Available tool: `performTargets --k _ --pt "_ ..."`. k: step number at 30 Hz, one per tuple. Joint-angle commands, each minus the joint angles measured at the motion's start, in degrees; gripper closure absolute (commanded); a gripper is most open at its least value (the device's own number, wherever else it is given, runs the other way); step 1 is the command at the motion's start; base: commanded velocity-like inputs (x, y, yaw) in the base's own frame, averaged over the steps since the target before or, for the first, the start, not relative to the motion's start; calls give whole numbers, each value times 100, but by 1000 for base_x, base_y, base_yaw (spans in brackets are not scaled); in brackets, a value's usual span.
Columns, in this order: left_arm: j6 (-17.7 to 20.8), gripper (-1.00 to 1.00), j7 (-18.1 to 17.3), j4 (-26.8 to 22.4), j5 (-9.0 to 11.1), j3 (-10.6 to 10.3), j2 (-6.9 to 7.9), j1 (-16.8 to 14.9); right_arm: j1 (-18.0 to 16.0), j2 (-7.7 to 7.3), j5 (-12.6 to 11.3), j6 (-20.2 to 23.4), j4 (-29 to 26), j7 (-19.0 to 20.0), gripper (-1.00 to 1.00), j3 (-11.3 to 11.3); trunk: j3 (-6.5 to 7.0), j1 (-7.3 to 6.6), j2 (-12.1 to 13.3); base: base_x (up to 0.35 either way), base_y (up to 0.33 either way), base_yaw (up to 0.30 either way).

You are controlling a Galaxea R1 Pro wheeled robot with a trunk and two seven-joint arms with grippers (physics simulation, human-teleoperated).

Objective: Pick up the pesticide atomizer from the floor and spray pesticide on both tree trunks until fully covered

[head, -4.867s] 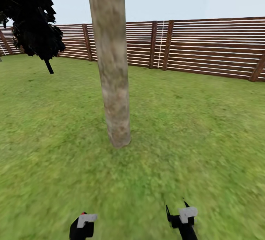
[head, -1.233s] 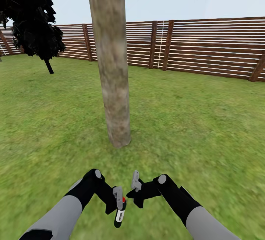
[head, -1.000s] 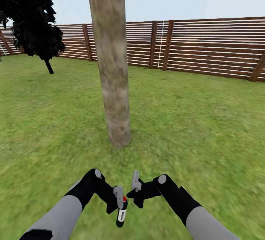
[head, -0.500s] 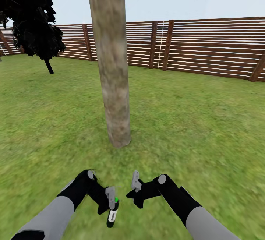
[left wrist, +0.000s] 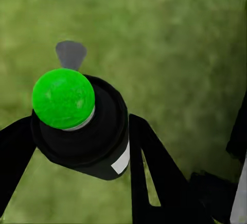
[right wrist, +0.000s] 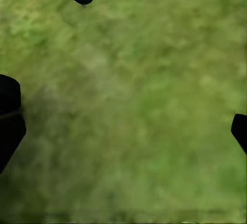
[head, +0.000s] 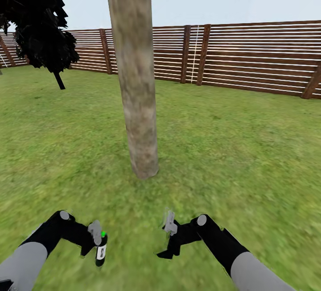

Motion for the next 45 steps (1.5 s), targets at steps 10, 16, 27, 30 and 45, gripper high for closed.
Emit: performTargets --k 10,16,27,30,45 --pt "50 100 3577 1119 690 2686 -319 4 196 -527 -574 -2757 2982 -3222 -100 -2463 0 0 0 0 0 0" --pt "40 100 5723 1198 720 2737 -1073 91 789 -517 -715 -4128 3209 -5616 -100 -2656 0 0 0 0 0 0" --pt "46 100 5970 1414 990 2765 -1319 136 1044 -503 -780 -4407 3222 -5891 -100 -2669 0 0 0 151 0 0" --pt "130 100 5975 1405 995 2773 -1317 136 1070 -492 -782 -4403 3208 -5892 -100 -2788 0 0 0 272 0 -41" --pt "2868 100 5960 1315 980 2738 -1702 -429 1076 -505 -774 -4393 3196 -5883 -100 -3371 11 0 0 13 0 -187"
